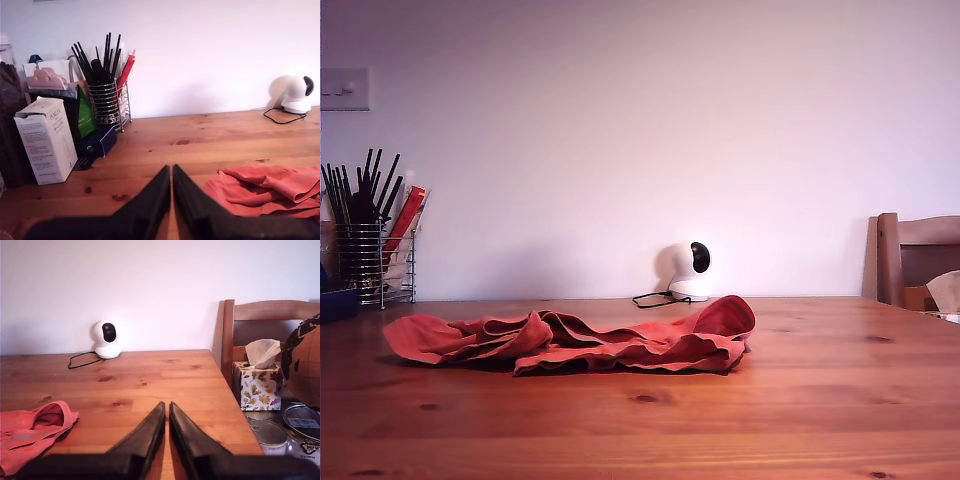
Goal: Fold the underwear in front of you. After folding it, place it to the left side.
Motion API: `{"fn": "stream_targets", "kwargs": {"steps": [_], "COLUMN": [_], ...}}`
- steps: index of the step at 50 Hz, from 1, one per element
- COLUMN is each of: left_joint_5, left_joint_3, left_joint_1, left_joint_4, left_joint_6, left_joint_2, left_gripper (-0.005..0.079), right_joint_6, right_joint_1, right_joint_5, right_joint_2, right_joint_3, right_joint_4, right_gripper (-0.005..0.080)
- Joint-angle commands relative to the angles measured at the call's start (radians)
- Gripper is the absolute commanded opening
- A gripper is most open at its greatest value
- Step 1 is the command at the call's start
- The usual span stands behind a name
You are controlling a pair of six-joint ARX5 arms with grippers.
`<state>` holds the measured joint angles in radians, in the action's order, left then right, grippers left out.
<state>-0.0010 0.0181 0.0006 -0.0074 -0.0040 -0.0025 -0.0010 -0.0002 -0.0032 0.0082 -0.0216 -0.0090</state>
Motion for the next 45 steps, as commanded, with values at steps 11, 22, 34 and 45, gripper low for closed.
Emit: {"fn": "stream_targets", "kwargs": {"steps": [11, 22, 34, 45], "left_joint_5": [0.180, 0.191, 0.229, 0.275], "left_joint_3": [-0.040, -0.040, -0.039, -0.037], "left_joint_1": [0.091, 0.091, 0.091, 0.091], "left_joint_4": [-0.208, -0.191, -0.002, 0.189], "left_joint_6": [0.004, 0.004, -0.020, -0.121], "left_joint_2": [-0.010, -0.010, -0.010, -0.010], "left_gripper": [-0.0019, -0.0019, -0.0019, -0.0019], "right_joint_6": [0.082, 0.084, 0.088, 0.177], "right_joint_1": [-0.086, -0.085, -0.085, -0.085], "right_joint_5": [-0.144, -0.147, -0.148, -0.156], "right_joint_2": [-0.005, -0.006, -0.006, -0.006], "right_joint_3": [0.014, 0.014, 0.014, 0.011], "right_joint_4": [-0.150, -0.106, 0.077, 0.206], "right_gripper": [-0.0012, -0.0012, -0.0012, -0.0012]}}
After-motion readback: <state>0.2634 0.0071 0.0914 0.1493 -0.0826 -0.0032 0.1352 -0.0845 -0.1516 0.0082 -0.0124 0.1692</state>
